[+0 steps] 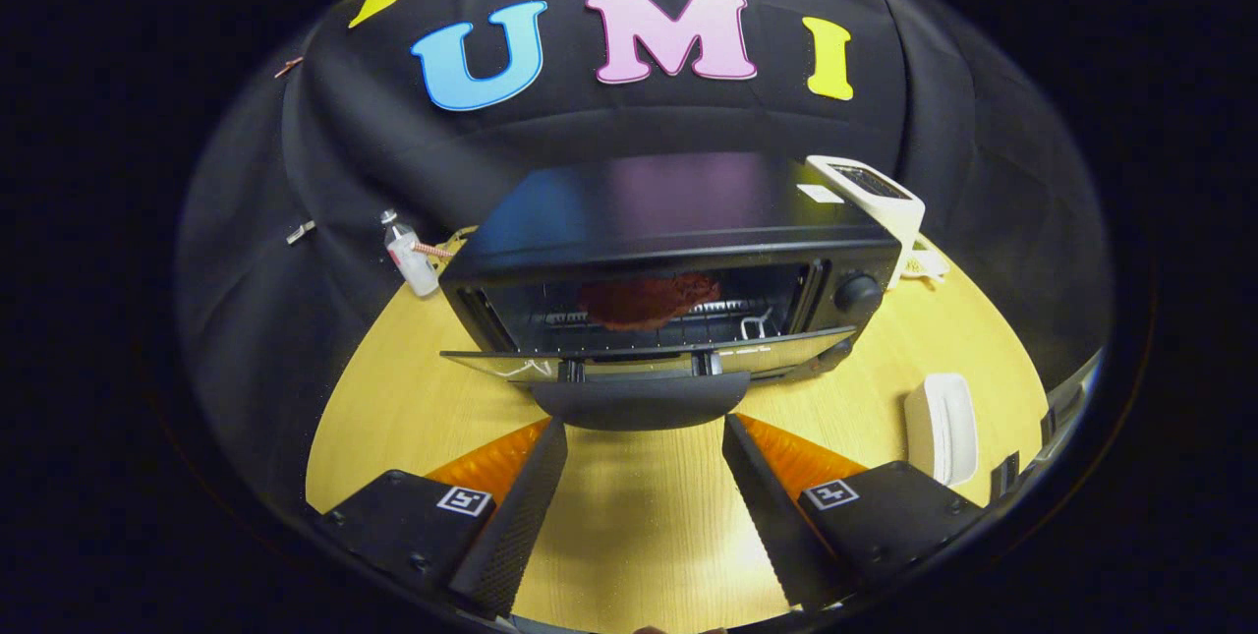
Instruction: Open the toaster oven, put the food inside, and close the toaster oven door.
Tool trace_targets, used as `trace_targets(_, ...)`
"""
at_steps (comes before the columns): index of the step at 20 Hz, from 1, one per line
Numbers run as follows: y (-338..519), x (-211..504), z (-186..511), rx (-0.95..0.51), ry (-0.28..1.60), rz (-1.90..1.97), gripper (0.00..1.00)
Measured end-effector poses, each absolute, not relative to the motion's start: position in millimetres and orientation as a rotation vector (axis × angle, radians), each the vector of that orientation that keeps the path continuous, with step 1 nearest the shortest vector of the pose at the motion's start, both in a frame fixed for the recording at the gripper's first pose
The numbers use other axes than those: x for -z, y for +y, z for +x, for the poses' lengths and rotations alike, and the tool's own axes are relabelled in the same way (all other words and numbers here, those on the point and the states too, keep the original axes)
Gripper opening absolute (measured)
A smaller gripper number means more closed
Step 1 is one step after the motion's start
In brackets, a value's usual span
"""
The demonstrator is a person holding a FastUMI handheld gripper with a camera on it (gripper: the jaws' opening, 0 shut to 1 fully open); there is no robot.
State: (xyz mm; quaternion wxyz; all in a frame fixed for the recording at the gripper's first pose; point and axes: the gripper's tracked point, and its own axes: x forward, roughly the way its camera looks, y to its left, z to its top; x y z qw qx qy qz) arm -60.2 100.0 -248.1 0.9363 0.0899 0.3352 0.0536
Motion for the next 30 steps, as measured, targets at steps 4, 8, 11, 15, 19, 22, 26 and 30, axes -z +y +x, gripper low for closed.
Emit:
trace_targets(4, 96.2, 231.5, -49.2, -0.113, 0.644, 0.174, 0.98)
trace_targets(8, 93.3, 225.5, -48.2, -0.113, 0.624, 0.162, 0.98)
trace_targets(11, 86.6, 220.7, -53.0, -0.110, 0.613, 0.158, 0.99)
trace_targets(15, 73.3, 200.6, -54.7, -0.097, 0.569, 0.160, 0.98)
trace_targets(19, 50.3, 159.2, -55.6, -0.085, 0.467, 0.113, 0.98)
trace_targets(22, 35.1, 122.1, -57.3, -0.079, 0.385, 0.105, 0.98)
trace_targets(26, 14.5, 77.1, -62.5, -0.065, 0.303, 0.134, 0.98)
trace_targets(30, -6.6, 37.7, -70.2, -0.048, 0.226, 0.146, 0.98)
